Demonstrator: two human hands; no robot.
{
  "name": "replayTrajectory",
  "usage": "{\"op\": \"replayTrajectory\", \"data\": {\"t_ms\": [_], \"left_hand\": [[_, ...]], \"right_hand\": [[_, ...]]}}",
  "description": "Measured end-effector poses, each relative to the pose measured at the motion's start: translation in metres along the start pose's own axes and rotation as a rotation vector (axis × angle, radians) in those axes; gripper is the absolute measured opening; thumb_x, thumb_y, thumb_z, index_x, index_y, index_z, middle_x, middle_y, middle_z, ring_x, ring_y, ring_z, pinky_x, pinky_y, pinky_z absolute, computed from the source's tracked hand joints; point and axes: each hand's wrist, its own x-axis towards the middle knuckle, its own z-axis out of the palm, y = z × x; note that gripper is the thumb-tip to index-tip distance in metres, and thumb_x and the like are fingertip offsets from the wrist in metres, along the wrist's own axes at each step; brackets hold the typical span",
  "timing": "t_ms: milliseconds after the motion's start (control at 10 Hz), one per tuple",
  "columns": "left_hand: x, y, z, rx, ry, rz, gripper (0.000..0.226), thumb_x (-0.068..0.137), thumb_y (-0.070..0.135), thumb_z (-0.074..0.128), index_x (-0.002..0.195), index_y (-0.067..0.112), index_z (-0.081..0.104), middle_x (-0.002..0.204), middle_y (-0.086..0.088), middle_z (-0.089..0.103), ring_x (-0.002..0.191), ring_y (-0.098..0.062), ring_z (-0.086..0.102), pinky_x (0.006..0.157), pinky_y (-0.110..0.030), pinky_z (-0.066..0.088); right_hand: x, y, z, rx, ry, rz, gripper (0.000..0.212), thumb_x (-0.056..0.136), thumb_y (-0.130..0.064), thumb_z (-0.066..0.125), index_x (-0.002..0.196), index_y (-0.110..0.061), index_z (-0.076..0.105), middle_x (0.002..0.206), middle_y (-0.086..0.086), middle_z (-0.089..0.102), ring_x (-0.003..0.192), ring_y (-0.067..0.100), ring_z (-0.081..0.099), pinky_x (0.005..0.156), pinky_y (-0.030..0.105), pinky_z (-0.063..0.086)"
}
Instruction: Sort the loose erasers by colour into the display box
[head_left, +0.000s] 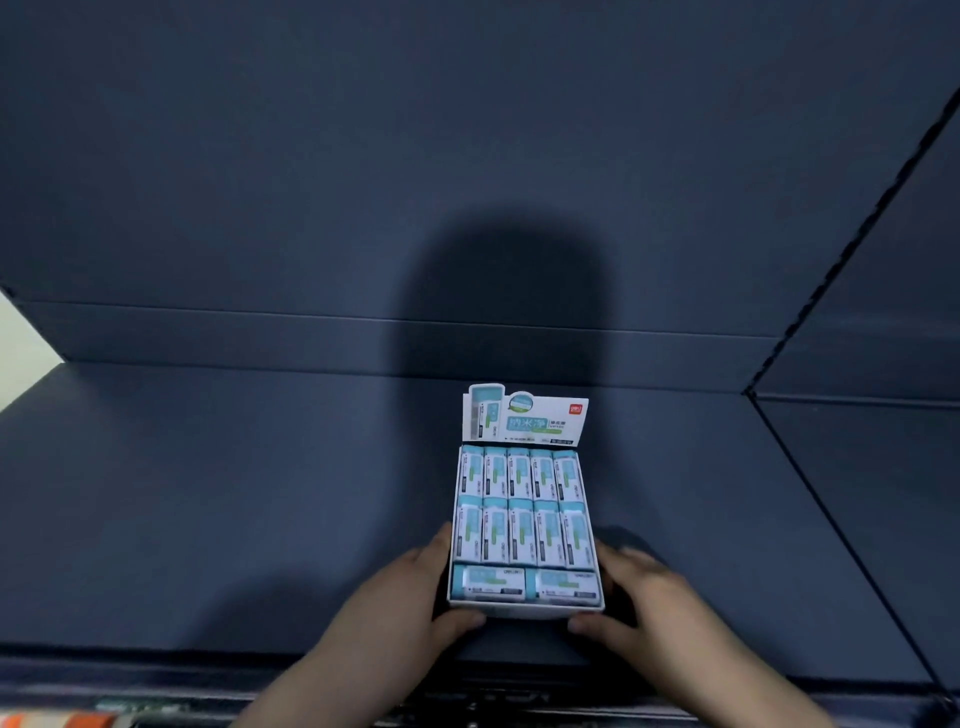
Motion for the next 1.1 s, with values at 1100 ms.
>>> {"op": "replayTrajectory", "data": {"t_ms": [1100], "left_hand": [[-0.049, -0.003, 0.009, 0.362, 0.164, 0.071, 0.044, 0.099, 0.03, 0.038, 0.14, 0.015, 0.041, 0.122, 0.0, 0.051, 0.107, -0.015, 0.05, 0.091, -0.023, 0.042]], "right_hand": [[-0.049, -0.028, 0.027, -0.22, 0.258, 0.193, 0.05, 0.091, -0.041, 0.052, 0.135, -0.018, 0.044, 0.126, 0.003, 0.051, 0.118, 0.023, 0.043, 0.101, 0.031, 0.036]]}}
